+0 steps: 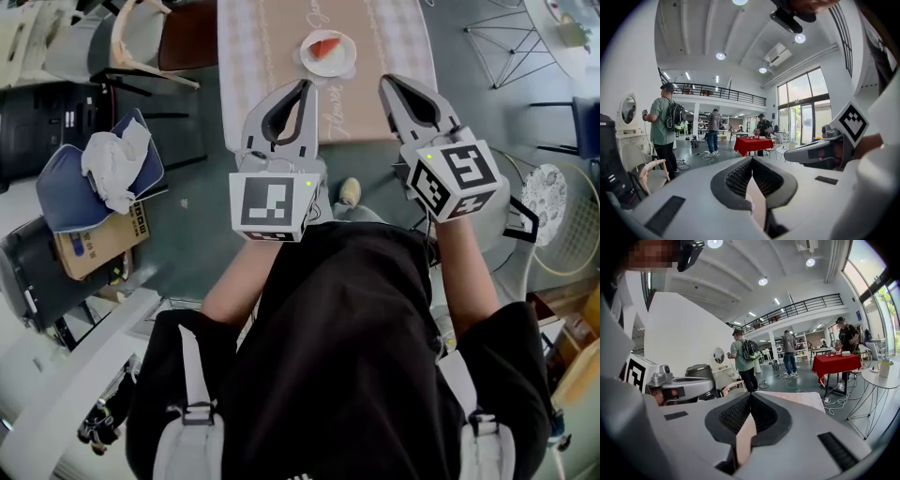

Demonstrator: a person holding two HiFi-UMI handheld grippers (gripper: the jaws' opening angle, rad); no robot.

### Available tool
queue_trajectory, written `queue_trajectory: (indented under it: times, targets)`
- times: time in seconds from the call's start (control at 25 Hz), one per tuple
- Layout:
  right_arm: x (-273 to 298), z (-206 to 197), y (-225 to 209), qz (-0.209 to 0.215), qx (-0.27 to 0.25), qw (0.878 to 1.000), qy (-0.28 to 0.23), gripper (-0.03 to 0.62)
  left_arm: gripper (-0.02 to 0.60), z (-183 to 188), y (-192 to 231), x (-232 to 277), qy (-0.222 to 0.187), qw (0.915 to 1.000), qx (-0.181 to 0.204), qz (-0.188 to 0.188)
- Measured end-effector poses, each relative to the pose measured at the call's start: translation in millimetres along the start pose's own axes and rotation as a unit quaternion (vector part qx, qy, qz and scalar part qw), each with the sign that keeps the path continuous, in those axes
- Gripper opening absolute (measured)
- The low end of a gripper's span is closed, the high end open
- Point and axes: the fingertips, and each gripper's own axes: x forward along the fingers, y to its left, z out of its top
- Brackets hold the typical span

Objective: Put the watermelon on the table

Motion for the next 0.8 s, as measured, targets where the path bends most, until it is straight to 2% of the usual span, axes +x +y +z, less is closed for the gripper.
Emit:
queue_trajectory:
  times: [0.2,0.8]
  targets:
    - [-33.0,4.9,7.7,0.022,0.025,0.999,-0.016,0.014,0.012,2.9,-19.2,-23.2,-0.007,0.9999,0.007,0.007]
    - [-97.6,2.7,16.0,0.039,0.013,0.998,-0.038,0.014,0.012,15.1,-69.4,-54.2,-0.024,0.9993,0.021,0.019]
